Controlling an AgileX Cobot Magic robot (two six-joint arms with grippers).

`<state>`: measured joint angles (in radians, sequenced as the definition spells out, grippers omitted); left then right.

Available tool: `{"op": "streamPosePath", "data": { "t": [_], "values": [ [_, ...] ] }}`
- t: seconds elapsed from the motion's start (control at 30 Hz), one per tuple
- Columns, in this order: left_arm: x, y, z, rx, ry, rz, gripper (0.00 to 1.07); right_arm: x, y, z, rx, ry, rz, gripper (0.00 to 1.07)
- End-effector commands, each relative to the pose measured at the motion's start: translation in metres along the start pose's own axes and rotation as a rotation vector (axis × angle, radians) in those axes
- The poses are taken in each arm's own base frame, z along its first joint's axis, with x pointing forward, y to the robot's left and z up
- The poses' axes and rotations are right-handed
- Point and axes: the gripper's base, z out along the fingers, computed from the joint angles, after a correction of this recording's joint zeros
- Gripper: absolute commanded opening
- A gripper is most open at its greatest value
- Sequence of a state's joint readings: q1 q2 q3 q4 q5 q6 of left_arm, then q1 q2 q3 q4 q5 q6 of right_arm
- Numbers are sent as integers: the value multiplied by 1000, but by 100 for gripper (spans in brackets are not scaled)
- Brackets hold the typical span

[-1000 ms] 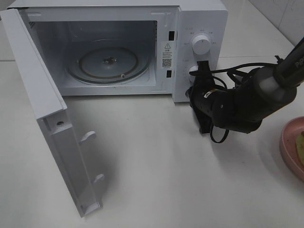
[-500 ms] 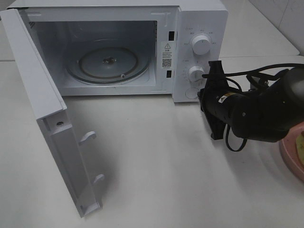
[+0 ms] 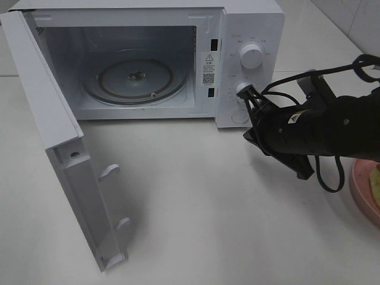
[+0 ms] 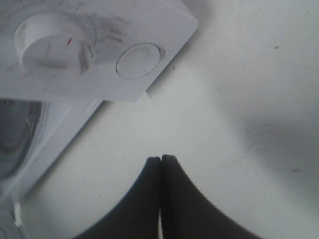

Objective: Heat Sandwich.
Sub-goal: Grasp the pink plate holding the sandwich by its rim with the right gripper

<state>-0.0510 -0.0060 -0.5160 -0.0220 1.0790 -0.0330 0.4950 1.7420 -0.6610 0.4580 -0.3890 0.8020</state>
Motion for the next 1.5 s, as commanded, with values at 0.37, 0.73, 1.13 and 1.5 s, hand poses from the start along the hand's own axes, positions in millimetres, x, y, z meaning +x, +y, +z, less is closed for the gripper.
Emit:
{"op": "streamPosePath", "data": {
  "t": [0.37, 0.73, 1.13, 1.5],
  "values": [
    [1, 0, -2, 7, -27, 0, 98, 2, 10, -39, -19, 177, -962, 6],
    [1, 0, -2, 7, -27, 0, 98, -29, 4, -69, 50, 440, -1000, 9],
    [1, 0, -2, 7, -27, 0, 98, -73, 2, -92, 168, 552, -1002, 23],
    [1, 0, -2, 7, -27, 0, 98, -97, -6, -104, 355, 552, -992, 66]
  ]
}}
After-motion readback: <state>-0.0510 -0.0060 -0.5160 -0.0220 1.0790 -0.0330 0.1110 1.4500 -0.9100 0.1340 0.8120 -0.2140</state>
